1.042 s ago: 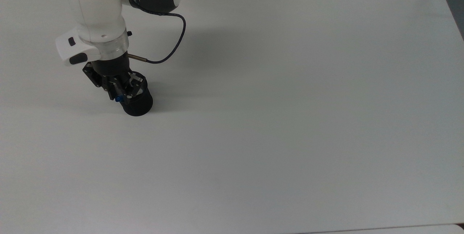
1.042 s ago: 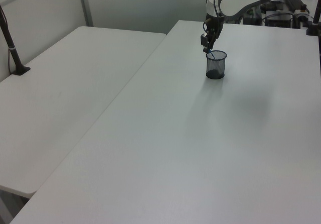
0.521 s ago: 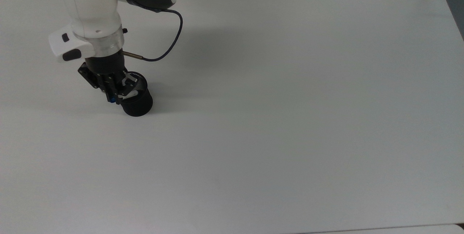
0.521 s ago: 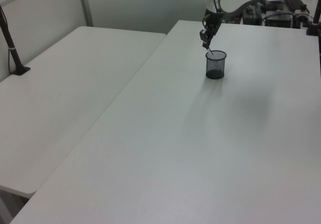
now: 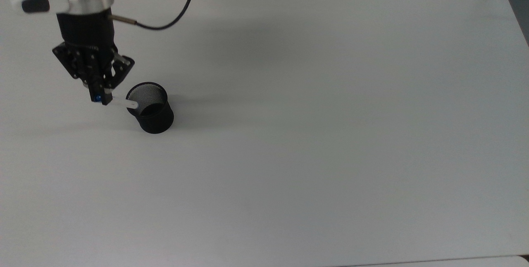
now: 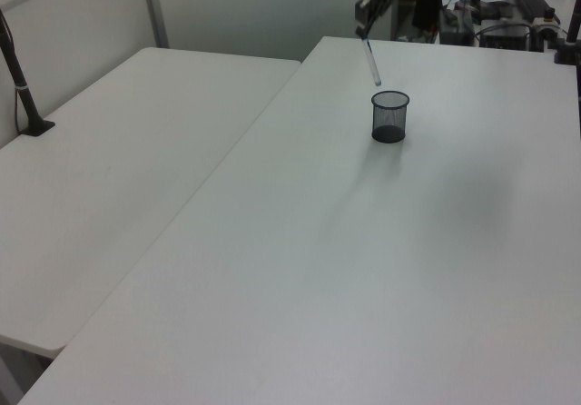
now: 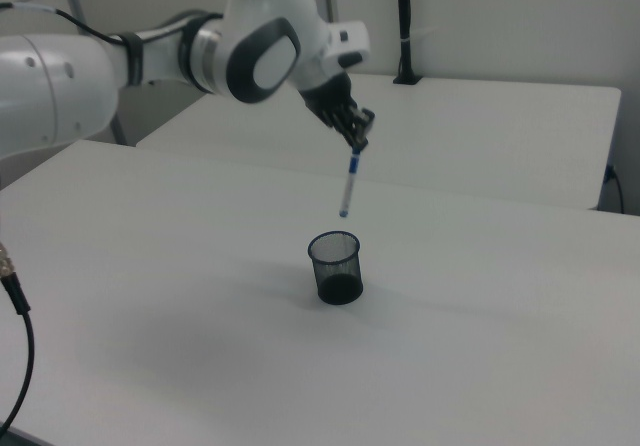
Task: Remove the marker
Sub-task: 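Lift the marker up out of the mesh cup, then carry the marker away from the cup and lower it to the table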
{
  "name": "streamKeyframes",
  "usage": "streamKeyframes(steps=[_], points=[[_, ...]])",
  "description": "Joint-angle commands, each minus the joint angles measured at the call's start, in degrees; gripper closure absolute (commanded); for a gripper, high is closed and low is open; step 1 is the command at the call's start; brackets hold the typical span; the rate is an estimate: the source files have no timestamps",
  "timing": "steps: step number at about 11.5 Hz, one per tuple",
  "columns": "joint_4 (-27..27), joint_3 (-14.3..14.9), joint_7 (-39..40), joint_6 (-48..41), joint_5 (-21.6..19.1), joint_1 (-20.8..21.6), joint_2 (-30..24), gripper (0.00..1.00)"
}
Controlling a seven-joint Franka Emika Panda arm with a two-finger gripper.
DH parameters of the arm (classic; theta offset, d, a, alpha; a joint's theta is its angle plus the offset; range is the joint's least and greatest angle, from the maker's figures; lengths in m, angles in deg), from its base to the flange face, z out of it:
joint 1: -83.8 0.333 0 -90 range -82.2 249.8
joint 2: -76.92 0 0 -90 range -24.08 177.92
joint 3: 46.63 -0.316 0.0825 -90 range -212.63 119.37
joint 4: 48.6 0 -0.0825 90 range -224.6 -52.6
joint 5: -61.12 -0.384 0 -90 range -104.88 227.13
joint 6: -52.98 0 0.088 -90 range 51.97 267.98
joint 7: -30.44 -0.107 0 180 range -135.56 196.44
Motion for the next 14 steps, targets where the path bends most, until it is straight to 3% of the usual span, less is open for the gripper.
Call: streamKeyframes(steps=[1,5,8,14], points=[[-1.5,-0.5,1.1,-6.5,-3.2,1.4,-4.8,0.95],[-1.6,-0.6,1.0,-21.6,-4.5,8.3,-4.0,0.95],[-2.0,-0.5,1.3,-33.5,-4.5,15.2,0.7,0.95],[-2.9,-0.5,1.5,-36.2,-2.9,21.4,10.8,0.94]])
